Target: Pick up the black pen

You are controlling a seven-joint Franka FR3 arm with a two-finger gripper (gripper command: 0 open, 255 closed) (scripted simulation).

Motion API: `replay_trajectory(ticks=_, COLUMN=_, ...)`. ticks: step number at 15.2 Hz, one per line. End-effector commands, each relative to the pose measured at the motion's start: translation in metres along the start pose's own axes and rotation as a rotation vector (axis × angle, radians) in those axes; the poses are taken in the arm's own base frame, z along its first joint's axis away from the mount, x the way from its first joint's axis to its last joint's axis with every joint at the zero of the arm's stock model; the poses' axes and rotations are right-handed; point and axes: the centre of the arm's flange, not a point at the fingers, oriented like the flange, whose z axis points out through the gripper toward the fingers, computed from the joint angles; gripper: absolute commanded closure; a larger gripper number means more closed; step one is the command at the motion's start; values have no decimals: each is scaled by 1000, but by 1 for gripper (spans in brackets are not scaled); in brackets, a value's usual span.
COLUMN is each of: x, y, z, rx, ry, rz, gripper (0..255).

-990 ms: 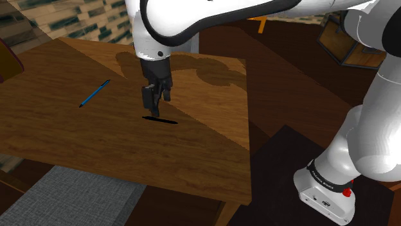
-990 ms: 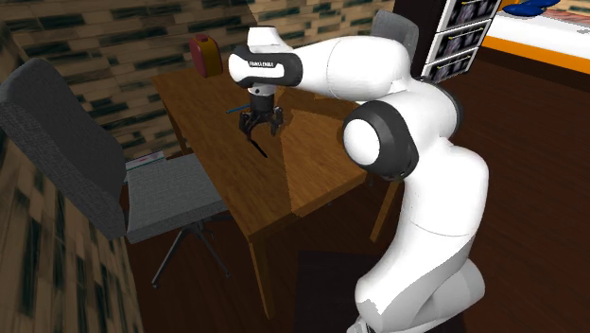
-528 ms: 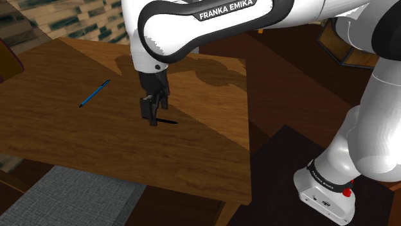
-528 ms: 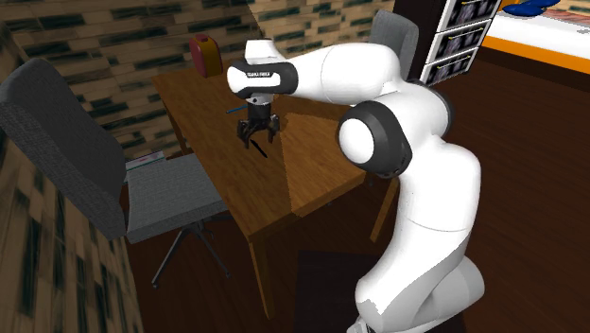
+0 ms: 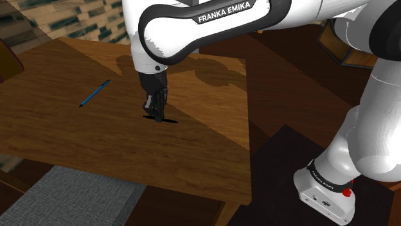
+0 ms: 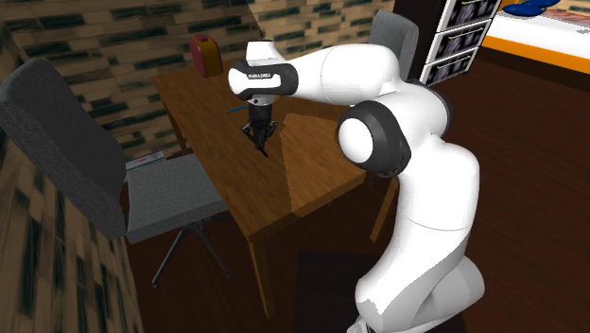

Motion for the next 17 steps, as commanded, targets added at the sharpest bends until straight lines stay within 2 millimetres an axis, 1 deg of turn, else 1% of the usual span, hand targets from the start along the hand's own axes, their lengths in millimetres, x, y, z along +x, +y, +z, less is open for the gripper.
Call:
replay_trajectory(ticks=1, x=1, y=-4, z=4, rx=5, ry=-7, rz=-6, gripper=255)
replay_trajectory(ticks=4, x=1, y=-5, z=7, rx=5, ry=-7, rz=-6, gripper=255)
replay_trajectory(ticks=5, x=-2, y=-4, z=4, rx=4, ry=-7, rz=-6, gripper=255)
replay_trajectory(ticks=17, x=-5, y=-13, z=-59, rx=4, ry=-7, rz=-6, gripper=255)
